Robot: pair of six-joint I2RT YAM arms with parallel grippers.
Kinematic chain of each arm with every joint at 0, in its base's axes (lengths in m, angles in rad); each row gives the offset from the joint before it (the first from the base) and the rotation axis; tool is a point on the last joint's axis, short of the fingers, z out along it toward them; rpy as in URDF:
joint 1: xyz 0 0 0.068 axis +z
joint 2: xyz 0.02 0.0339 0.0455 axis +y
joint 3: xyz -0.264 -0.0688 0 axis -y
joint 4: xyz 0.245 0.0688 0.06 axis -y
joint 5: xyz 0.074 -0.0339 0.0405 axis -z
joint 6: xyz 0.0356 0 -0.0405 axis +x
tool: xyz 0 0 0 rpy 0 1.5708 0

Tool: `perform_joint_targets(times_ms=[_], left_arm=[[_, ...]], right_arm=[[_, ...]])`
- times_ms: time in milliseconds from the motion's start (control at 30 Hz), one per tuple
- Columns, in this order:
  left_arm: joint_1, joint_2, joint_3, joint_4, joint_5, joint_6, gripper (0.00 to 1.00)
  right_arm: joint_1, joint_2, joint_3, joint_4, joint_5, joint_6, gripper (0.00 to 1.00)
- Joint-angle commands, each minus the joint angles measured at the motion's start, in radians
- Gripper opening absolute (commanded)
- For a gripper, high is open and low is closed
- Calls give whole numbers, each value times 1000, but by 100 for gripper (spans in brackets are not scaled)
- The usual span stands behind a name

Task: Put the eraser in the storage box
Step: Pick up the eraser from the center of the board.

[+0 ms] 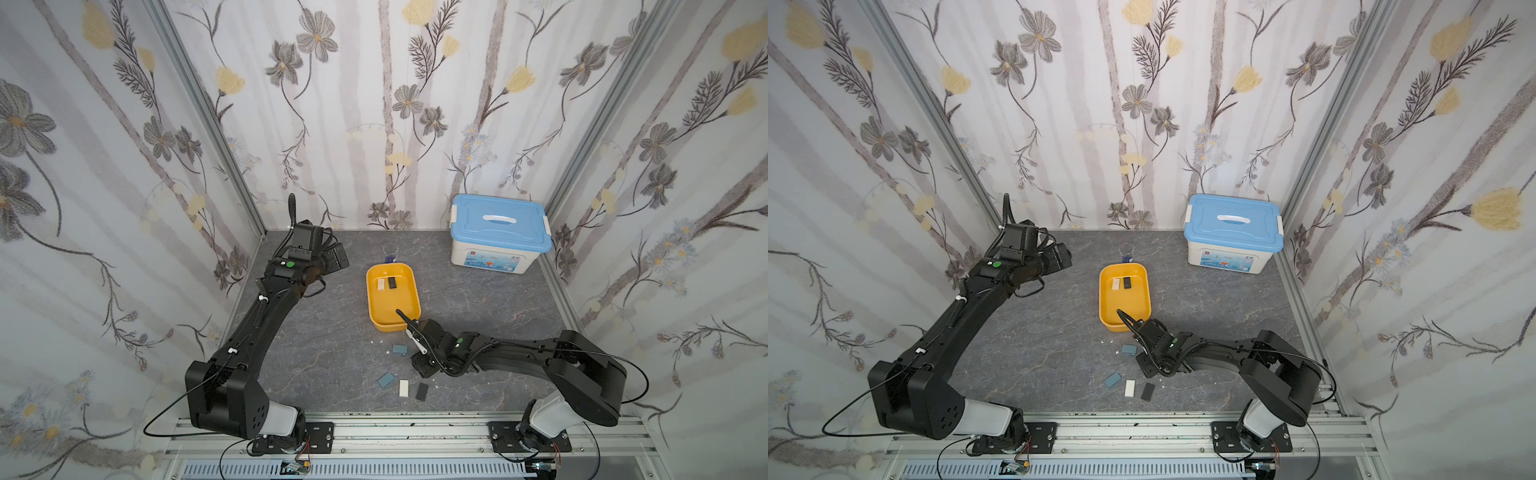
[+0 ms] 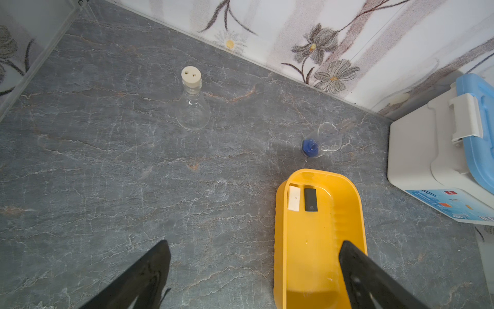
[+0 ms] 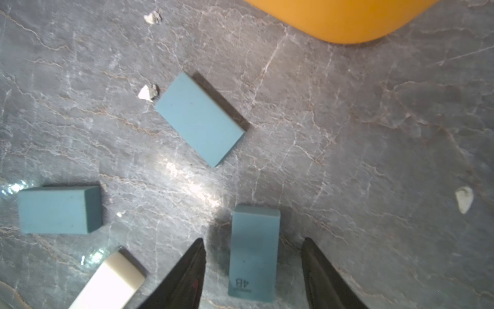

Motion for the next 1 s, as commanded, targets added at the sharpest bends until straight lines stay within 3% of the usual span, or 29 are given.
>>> perform_joint_targets(times_ms=[0, 467, 800, 967], left_arm=[[3, 6, 1, 21, -6, 1, 100], [3, 13, 4, 21, -1, 3, 100], [3, 20, 13, 31, 3, 3, 100], [3, 50, 44, 48, 15, 3, 100]], right_arm=[[6, 15, 11, 10, 7, 5, 49], [6, -2, 31, -14, 15, 4, 25], [1, -131, 162, -111, 95, -2, 25], [-48, -128, 279, -114, 78, -30, 26]])
